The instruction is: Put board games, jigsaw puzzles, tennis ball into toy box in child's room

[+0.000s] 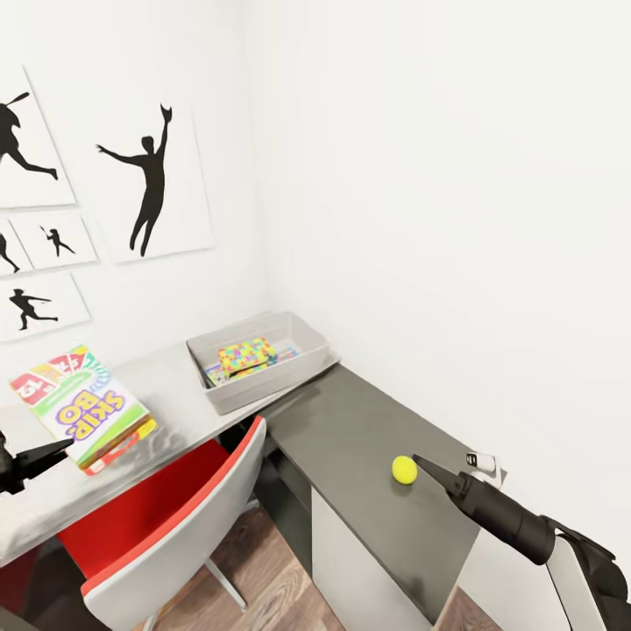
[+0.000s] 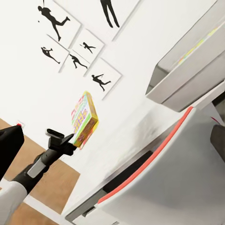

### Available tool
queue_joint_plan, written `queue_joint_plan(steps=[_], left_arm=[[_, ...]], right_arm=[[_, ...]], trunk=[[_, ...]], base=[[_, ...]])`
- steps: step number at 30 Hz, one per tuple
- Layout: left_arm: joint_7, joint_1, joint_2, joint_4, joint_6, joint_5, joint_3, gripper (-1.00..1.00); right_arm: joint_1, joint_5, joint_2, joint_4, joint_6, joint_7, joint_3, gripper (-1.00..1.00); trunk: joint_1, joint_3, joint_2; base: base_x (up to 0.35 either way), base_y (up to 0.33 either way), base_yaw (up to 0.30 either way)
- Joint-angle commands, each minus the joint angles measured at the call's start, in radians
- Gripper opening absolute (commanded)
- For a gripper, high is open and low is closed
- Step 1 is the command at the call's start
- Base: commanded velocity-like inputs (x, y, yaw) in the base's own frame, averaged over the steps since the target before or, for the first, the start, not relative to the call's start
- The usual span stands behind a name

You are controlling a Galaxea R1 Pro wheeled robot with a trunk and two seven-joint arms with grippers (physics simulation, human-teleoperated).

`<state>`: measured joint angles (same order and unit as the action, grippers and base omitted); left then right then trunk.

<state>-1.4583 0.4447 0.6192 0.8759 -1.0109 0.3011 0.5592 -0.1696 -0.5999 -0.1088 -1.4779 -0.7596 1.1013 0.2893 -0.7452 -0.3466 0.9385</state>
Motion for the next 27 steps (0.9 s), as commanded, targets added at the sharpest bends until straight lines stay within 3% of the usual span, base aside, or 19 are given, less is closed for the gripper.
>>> queue_joint_plan(steps=[1,4,12,19,27], left_arm=[[-0.026,-0.001,0.011,0.001,-0.008,-0.005,-0.008,-1.0],[-0.056,-0.004,0.036,0.003,-0.007,-0.005,-0.019,-1.0],[-0.072,-0.008,0.074,0.004,-0.006,-0.005,-0.024,-1.0],[-0.111,-0.01,0.083,0.003,-0.005,-0.005,-0.025,-1.0],[-0.113,-0.011,0.085,0.003,-0.003,-0.005,-0.025,-1.0]], right_arm=[[-0.001,-0.004,0.0,0.0,-0.006,0.0,0.0,1.0],[-0.001,-0.005,0.0,0.001,0.006,-0.001,0.001,1.0],[-0.001,-0.007,0.0,0.002,0.016,-0.006,0.001,1.0],[-0.001,-0.008,0.0,0.004,0.017,-0.005,0.001,1.0],[-0.001,-0.009,0.0,0.006,0.017,-0.004,0.004,1.0]], trunk=[[0.004,0.002,-0.006],[0.015,0.011,-0.027],[0.046,0.037,-0.083],[0.073,0.061,-0.132],[0.103,0.09,-0.188]], base=[[0.0,0.0,0.0],[0.0,0.0,0.0],[0.0,0.0,-0.046],[0.0,0.0,-0.237],[0.0,0.0,-0.247]])
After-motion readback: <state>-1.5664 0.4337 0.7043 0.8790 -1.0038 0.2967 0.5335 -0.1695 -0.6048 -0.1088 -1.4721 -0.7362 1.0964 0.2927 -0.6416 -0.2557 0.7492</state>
